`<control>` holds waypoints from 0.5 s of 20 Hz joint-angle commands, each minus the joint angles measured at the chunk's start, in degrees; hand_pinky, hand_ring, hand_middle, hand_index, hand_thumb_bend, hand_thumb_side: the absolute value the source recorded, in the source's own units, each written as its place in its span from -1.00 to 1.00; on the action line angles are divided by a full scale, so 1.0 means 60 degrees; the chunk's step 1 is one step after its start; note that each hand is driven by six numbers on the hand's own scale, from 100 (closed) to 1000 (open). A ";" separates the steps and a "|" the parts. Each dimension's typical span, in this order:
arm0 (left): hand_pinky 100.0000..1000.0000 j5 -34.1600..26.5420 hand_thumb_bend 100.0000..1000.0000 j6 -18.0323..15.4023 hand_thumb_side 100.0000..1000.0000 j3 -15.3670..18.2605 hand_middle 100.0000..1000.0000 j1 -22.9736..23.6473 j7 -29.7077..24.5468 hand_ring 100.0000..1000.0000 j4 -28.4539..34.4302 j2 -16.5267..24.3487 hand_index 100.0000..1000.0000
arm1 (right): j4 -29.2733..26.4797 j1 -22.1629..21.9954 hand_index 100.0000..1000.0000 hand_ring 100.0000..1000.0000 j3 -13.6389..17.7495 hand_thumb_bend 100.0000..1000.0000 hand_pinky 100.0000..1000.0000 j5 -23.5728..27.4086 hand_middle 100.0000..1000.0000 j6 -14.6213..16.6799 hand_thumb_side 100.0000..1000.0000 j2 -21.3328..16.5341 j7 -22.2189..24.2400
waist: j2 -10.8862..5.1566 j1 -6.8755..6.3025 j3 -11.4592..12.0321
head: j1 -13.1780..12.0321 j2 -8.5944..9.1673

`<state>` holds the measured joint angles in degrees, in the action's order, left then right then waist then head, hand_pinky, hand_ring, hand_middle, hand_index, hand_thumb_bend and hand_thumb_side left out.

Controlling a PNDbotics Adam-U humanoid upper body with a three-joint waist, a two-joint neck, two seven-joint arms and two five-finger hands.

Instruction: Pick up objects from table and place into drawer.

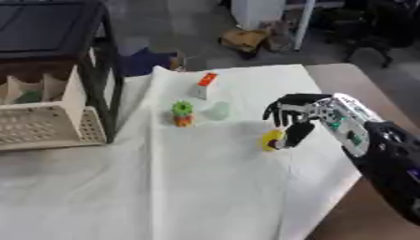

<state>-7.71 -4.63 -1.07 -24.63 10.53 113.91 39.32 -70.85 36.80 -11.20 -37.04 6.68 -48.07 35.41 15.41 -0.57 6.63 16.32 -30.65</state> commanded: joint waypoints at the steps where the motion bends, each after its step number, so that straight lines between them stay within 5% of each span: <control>1: -0.46 -0.0038 -1.00 0.0011 1.00 0.0158 -0.42 -0.0034 -0.0023 -0.49 0.0114 0.0146 0.12 | 0.0001 0.0162 0.67 0.22 0.0072 -0.44 0.06 -0.0103 0.10 0.0008 -0.55 -0.0314 0.0048 | -0.0164 0.0006 0.0012 | 0.0045 0.0095; 10: -0.47 -0.0054 -1.00 0.0011 1.00 0.0157 -0.42 0.0003 -0.0039 -0.49 0.0114 0.0119 0.12 | 0.0309 0.0224 0.66 0.30 -0.0005 -0.44 0.08 -0.0352 0.28 0.0062 -0.56 -0.0247 0.0151 | -0.0163 -0.0006 0.0044 | 0.0080 0.0097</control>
<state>-7.78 -4.52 -0.89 -24.21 10.40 113.90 39.17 -69.01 37.28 -11.65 -38.47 6.93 -48.07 36.13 15.41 -0.57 6.79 16.67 -30.65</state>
